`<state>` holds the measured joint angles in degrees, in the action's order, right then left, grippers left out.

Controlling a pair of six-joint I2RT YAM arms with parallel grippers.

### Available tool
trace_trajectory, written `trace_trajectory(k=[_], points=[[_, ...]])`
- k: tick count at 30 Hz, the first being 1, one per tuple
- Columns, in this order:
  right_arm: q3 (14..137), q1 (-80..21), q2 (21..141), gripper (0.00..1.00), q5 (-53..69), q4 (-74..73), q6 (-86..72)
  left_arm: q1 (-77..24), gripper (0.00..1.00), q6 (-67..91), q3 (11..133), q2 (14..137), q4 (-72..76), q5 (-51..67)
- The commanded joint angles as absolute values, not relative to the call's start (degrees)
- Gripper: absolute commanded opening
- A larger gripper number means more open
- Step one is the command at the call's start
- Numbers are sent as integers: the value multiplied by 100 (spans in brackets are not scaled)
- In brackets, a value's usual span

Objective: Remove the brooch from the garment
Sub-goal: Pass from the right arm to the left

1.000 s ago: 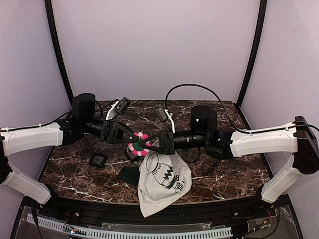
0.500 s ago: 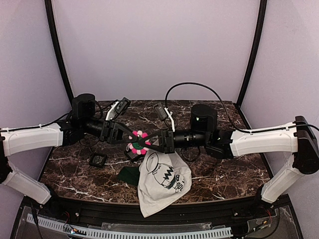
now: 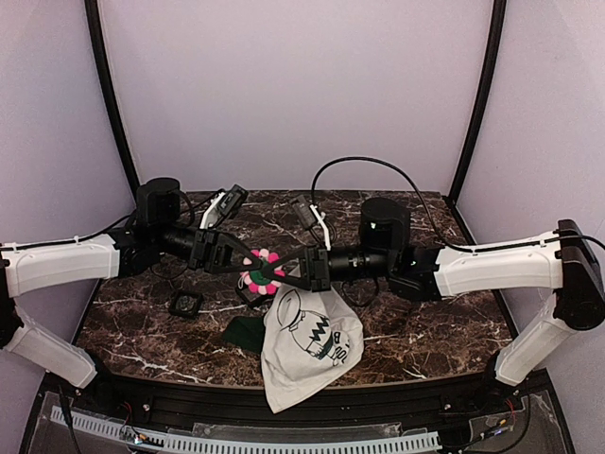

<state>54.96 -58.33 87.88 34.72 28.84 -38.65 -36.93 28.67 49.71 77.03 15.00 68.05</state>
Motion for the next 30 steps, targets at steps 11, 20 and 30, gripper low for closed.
trace_trajectory(k=[11,20,30], points=[[5455,-5809,8692,0,3428,3310,-3952,-3739,9,2904,4870,7655,1664,6863],[5285,-5741,8651,0,3410,3544,-4076,-3740,1,3066,4815,7631,1917,6927],[5055,-5704,8383,40,3412,3512,-3969,-3723,1,3355,4772,7652,2230,6954]])
